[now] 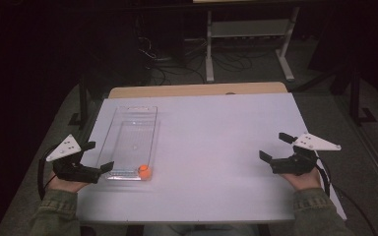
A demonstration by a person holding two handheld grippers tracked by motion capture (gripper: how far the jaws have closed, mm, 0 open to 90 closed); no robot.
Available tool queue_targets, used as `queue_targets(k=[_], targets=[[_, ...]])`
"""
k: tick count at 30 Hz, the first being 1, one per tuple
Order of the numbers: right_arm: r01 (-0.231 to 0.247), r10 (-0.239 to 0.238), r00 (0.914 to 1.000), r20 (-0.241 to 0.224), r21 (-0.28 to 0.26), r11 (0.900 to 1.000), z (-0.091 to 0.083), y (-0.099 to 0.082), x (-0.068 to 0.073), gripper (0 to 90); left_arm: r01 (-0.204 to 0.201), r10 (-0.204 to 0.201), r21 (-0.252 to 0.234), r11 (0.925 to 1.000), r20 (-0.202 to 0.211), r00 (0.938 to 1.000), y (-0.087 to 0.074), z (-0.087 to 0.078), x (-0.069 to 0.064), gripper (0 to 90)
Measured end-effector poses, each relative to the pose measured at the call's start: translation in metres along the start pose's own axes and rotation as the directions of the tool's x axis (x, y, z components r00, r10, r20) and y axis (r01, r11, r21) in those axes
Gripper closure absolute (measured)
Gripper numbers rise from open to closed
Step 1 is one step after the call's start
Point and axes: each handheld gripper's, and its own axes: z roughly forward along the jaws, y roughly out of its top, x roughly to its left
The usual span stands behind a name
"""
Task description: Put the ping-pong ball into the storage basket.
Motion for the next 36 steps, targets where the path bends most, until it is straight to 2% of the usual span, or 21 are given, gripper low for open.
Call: queue_targets(k=[8, 10, 15, 25, 30, 36], targets=[[0.004, -0.004, 1.0000, -0.001, -0.006, 1.0000, 0.000, 0.000, 0.000, 0.0, 0.031, -0.032, -0.064, 0.9975, -0.020, 0.9993, -0.012, -0.001, 0.002, 0.0], [0.004, -0.004, 1.0000, -0.001, -0.006, 1.0000, 0.000, 0.000, 0.001, 0.0, 0.027, -0.029, -0.082, 0.9962, -0.033, 0.9990, -0.015, -0.002, 0.002, 0.0], [0.000, 0.000, 1.0000, 0.001, -0.013, 0.9999, -0.002, 0.000, 0.001, 0.0, 0.048, -0.055, -0.131, 0.9902, -0.051, 0.9972, -0.023, -0.005, 0.004, 0.0], [-0.002, 0.002, 1.0000, 0.001, -0.017, 0.9999, -0.003, 0.000, 0.001, 0.0, 0.080, -0.096, -0.194, 0.9777, -0.076, 0.9924, -0.034, -0.008, 0.006, 0.0], [-0.002, 0.002, 1.0000, 0.000, -0.018, 0.9998, -0.003, 0.000, 0.001, 0.0, 0.104, -0.123, -0.216, 0.9709, -0.077, 0.9894, -0.037, -0.009, 0.007, 0.0], [0.000, 0.000, 1.0000, 0.002, -0.016, 0.9999, -0.003, 0.000, 0.002, 0.0, 0.103, -0.121, -0.211, 0.9720, -0.074, 0.9899, -0.039, -0.008, 0.006, 0.0]])
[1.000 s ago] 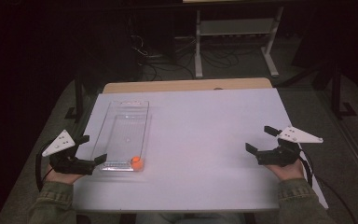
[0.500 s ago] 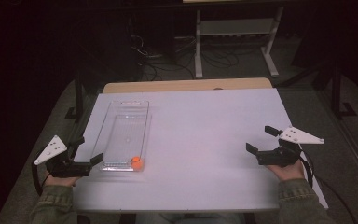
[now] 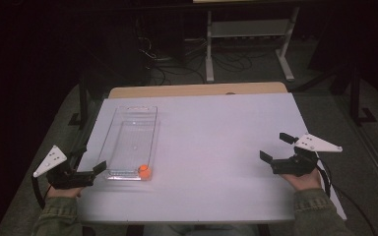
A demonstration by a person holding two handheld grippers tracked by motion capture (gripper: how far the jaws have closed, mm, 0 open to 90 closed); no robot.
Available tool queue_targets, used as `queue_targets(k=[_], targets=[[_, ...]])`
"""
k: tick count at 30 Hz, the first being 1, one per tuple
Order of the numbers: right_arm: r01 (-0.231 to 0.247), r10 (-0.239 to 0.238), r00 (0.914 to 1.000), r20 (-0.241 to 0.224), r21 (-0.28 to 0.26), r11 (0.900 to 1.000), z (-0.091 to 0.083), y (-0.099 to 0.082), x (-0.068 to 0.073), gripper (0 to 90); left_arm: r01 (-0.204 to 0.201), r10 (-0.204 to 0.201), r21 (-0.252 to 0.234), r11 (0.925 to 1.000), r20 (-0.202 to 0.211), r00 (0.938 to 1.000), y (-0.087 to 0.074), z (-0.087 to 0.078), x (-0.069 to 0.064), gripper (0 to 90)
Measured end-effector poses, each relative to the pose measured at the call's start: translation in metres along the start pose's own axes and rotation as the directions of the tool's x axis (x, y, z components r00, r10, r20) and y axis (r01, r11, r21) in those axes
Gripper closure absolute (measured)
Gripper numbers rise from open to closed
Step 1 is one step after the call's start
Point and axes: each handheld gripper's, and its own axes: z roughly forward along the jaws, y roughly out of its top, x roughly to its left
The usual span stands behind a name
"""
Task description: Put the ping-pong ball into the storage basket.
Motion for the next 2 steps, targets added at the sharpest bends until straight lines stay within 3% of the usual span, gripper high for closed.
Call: queue_targets(k=[2], targets=[[0.002, -0.002, 1.0000, 0.001, -0.001, 1.0000, 0.0000, -0.0001, 0.0001, 0.0, -0.004, 0.004, 0.000, 1.0000, 0.000, 1.0000, 0.0000, -0.0002, -0.0008, 0.0]])
